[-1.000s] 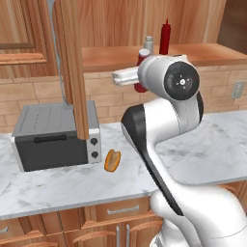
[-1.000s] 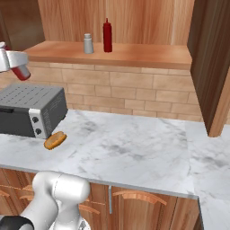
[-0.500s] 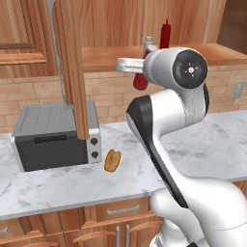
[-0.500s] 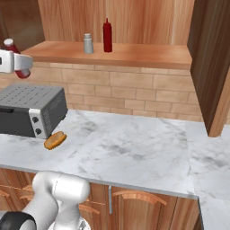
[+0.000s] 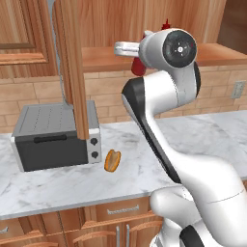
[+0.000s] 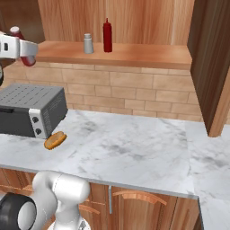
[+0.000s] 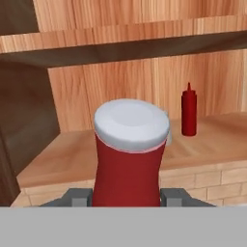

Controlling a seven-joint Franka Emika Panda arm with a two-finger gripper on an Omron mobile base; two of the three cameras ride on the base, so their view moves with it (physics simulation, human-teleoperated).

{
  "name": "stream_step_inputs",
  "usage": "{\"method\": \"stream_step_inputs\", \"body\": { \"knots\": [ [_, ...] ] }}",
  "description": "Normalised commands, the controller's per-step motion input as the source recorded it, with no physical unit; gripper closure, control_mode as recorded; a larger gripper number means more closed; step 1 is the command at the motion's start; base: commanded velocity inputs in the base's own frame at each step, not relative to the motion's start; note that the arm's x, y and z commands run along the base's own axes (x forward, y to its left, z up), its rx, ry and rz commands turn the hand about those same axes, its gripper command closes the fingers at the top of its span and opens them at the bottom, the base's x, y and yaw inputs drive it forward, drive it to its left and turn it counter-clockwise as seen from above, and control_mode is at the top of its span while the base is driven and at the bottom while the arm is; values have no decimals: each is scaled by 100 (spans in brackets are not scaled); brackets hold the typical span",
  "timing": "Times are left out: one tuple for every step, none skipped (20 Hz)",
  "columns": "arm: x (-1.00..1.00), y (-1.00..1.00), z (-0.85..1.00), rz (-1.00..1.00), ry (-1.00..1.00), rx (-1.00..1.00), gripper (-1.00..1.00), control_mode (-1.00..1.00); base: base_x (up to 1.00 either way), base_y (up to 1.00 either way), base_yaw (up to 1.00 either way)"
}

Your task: There are various items on the counter. Only move the condiments/shakers into the cabinet.

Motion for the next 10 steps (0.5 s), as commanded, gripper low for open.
{"method": "stream_step_inputs", "body": {
  "knots": [
    [56,0,3,-2,0,-5,100,-100,0,0,0],
    [60,0,0,-2,0,-7,100,-100,0,0,0],
    [57,0,0,0,0,-9,100,-100,0,0,0],
    [57,0,0,0,0,-10,100,-100,0,0,0],
    [56,0,0,0,0,-3,100,-100,0,0,0],
    [54,0,0,0,0,-4,100,-100,0,0,0],
    [48,0,0,0,0,-4,100,-100,0,0,0],
    [46,0,0,0,0,-5,100,-100,0,0,0],
    [46,0,-4,0,0,-6,100,-100,0,0,0],
    [48,0,-6,0,0,-7,100,-100,0,0,0]
  ]
}}
